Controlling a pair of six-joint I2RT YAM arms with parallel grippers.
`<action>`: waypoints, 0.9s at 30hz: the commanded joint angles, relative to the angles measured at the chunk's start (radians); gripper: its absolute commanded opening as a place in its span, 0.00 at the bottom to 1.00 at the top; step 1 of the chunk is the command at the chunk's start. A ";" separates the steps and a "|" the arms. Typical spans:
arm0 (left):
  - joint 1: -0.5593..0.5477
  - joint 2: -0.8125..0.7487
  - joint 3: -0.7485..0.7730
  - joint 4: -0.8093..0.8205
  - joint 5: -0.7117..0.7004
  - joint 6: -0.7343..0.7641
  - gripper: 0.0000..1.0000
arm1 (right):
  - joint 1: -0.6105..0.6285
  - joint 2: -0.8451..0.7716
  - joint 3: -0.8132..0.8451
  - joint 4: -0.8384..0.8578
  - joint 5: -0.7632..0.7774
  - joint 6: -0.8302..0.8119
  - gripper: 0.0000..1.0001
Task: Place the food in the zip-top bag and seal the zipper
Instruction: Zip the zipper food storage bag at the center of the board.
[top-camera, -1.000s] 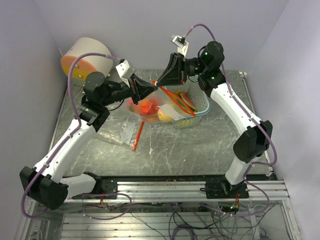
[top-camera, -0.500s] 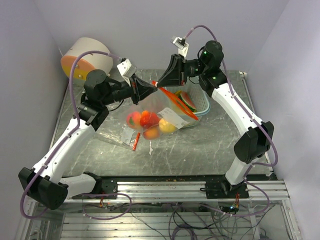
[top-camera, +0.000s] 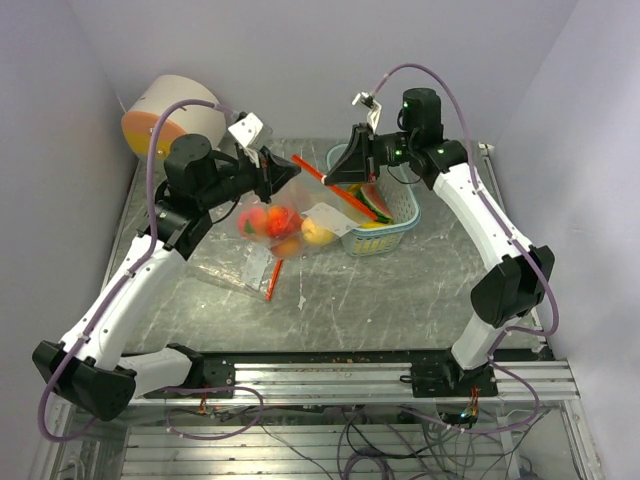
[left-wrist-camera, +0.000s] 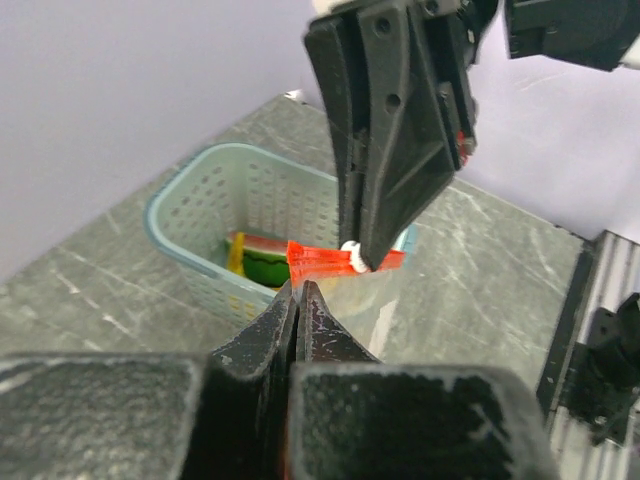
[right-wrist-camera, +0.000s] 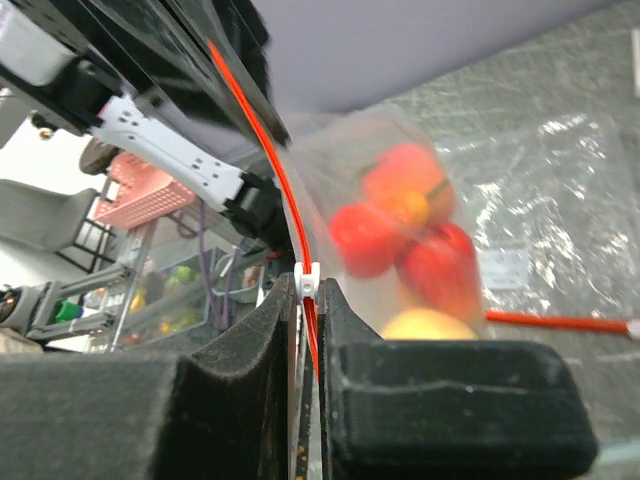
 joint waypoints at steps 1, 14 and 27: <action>0.038 -0.051 0.071 -0.037 -0.102 0.098 0.07 | -0.044 -0.001 0.031 -0.381 0.110 -0.305 0.00; 0.075 -0.052 0.085 -0.089 -0.171 0.176 0.07 | -0.092 -0.086 -0.145 -0.487 0.358 -0.421 0.00; 0.077 -0.037 0.101 -0.086 -0.168 0.191 0.07 | -0.102 -0.120 -0.190 -0.505 0.503 -0.439 0.00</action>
